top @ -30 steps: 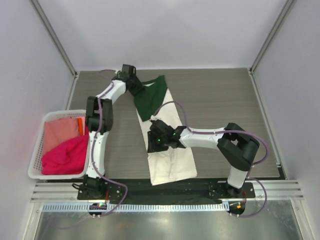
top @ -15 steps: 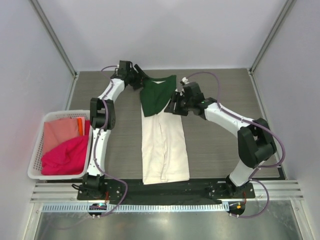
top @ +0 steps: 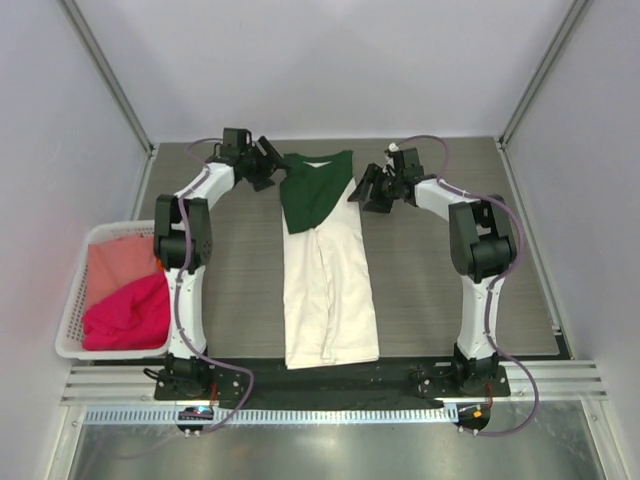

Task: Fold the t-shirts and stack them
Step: Fold the tshirt

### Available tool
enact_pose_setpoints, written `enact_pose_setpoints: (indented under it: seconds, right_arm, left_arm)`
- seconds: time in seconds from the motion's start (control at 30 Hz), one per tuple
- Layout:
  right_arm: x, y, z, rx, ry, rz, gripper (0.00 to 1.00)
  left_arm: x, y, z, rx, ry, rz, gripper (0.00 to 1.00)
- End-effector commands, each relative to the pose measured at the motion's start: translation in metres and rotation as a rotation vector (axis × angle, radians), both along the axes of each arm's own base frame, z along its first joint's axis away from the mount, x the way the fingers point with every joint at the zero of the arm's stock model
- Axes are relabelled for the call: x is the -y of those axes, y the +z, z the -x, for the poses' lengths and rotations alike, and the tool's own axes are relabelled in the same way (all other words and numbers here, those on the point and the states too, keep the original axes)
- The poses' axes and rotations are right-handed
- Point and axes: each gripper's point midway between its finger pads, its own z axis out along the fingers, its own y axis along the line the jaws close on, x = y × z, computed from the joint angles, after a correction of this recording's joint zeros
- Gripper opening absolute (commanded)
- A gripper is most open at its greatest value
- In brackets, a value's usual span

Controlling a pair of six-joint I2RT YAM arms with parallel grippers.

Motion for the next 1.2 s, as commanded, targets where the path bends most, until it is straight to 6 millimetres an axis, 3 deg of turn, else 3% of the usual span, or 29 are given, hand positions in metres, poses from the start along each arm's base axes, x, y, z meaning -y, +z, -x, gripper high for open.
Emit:
enact_pose_setpoints:
  seconds: [0.0, 0.03, 0.17, 0.2, 0.23, 0.3, 0.33, 0.47, 0.53, 0.57, 0.6, 0.63, 0.67, 0.7, 0.77, 0.8, 0.83, 0.9, 0.93, 0.97, 1.0, 1.03, 1.07, 1.1, 1.13, 1.17]
  right_arm:
    - [0.001, 0.027, -0.042, 0.087, -0.007, -0.093, 0.65]
    - [0.005, 0.026, -0.048, 0.084, -0.016, -0.102, 0.63]
    - [0.006, 0.008, -0.068, 0.064, -0.024, -0.12, 0.61]
    - [0.005, 0.011, -0.074, 0.074, -0.021, -0.132, 0.6]
    - [0.002, -0.005, -0.075, 0.047, -0.015, -0.139, 0.59]
    - [-0.007, -0.001, -0.082, 0.058, -0.001, -0.2, 0.57]
    - [-0.009, -0.01, -0.082, 0.043, 0.0, -0.216, 0.57]
    - [-0.015, -0.021, -0.088, 0.037, 0.002, -0.248, 0.54]
    - [-0.014, -0.029, -0.092, 0.026, -0.009, -0.251, 0.45]
    - [-0.014, -0.029, -0.095, 0.028, -0.015, -0.25, 0.4]
    - [-0.014, -0.029, -0.1, 0.035, -0.026, -0.246, 0.28]
    - [-0.012, -0.032, -0.104, 0.035, -0.038, -0.243, 0.23]
    - [-0.012, -0.038, -0.107, 0.029, -0.046, -0.241, 0.18]
    - [-0.012, -0.034, -0.114, 0.045, -0.05, -0.244, 0.1]
    - [-0.01, -0.033, -0.124, 0.055, -0.069, -0.251, 0.05]
    - [-0.009, -0.035, -0.132, 0.064, -0.082, -0.252, 0.01]
    - [-0.003, -0.034, -0.139, 0.067, -0.106, -0.257, 0.01]
    - [0.001, -0.033, -0.152, 0.082, -0.122, -0.272, 0.02]
    - [0.001, -0.032, -0.155, 0.083, -0.122, -0.28, 0.1]
    - [0.0, -0.028, -0.155, 0.087, -0.103, -0.297, 0.25]
    - [-0.001, -0.019, -0.156, 0.099, -0.094, -0.303, 0.52]
    - [-0.002, -0.013, -0.153, 0.108, -0.079, -0.301, 0.57]
    - [0.0, -0.009, -0.15, 0.125, -0.07, -0.285, 0.6]
    - [0.003, -0.017, -0.139, 0.099, -0.075, -0.262, 0.61]
    - [0.006, 0.01, -0.135, 0.144, -0.07, -0.254, 0.62]
    - [0.009, 0.02, -0.129, 0.157, -0.075, -0.238, 0.62]
  left_arm:
    - [-0.005, 0.066, 0.011, 0.163, -0.023, -0.003, 0.76]
    - [-0.007, 0.049, 0.022, 0.123, -0.021, -0.003, 0.75]
    - [-0.002, 0.025, 0.037, 0.048, -0.023, 0.027, 0.64]
    - [-0.001, 0.02, 0.038, 0.035, -0.023, 0.036, 0.64]
    - [0.0, 0.007, 0.039, 0.01, -0.021, 0.042, 0.62]
    - [0.002, -0.001, 0.037, -0.005, -0.018, 0.056, 0.55]
    - [0.005, -0.012, 0.037, -0.023, -0.025, 0.068, 0.54]
    - [0.006, -0.022, 0.027, -0.025, -0.018, 0.075, 0.52]
    - [0.007, -0.024, 0.022, -0.024, -0.015, 0.078, 0.48]
    - [0.007, -0.035, 0.02, -0.039, -0.011, 0.078, 0.45]
    - [0.009, -0.03, 0.013, -0.025, -0.01, 0.086, 0.42]
    - [0.01, -0.032, 0.009, -0.025, -0.011, 0.091, 0.38]
    - [0.012, -0.035, 0.006, -0.026, -0.015, 0.098, 0.28]
    - [0.012, -0.051, 0.003, -0.047, -0.011, 0.098, 0.22]
    - [0.015, -0.046, -0.013, -0.022, -0.002, 0.118, 0.2]
    - [0.015, -0.061, -0.017, -0.04, 0.004, 0.12, 0.2]
    - [0.018, -0.05, -0.029, -0.005, 0.004, 0.134, 0.2]
    - [0.017, -0.051, -0.039, -0.003, 0.009, 0.137, 0.21]
    - [0.018, -0.059, -0.041, -0.012, 0.003, 0.14, 0.24]
    - [0.019, -0.047, -0.047, 0.011, -0.012, 0.139, 0.39]
    - [0.017, -0.034, -0.048, 0.033, -0.018, 0.139, 0.56]
    - [0.015, -0.028, -0.046, 0.04, -0.015, 0.131, 0.61]
    - [0.011, -0.04, -0.034, 0.019, -0.015, 0.109, 0.65]
    - [0.007, -0.036, -0.027, 0.02, -0.008, 0.093, 0.7]
    - [0.003, -0.032, -0.021, 0.031, 0.004, 0.074, 0.75]
    - [0.0, 0.004, -0.017, 0.1, -0.002, 0.057, 0.8]
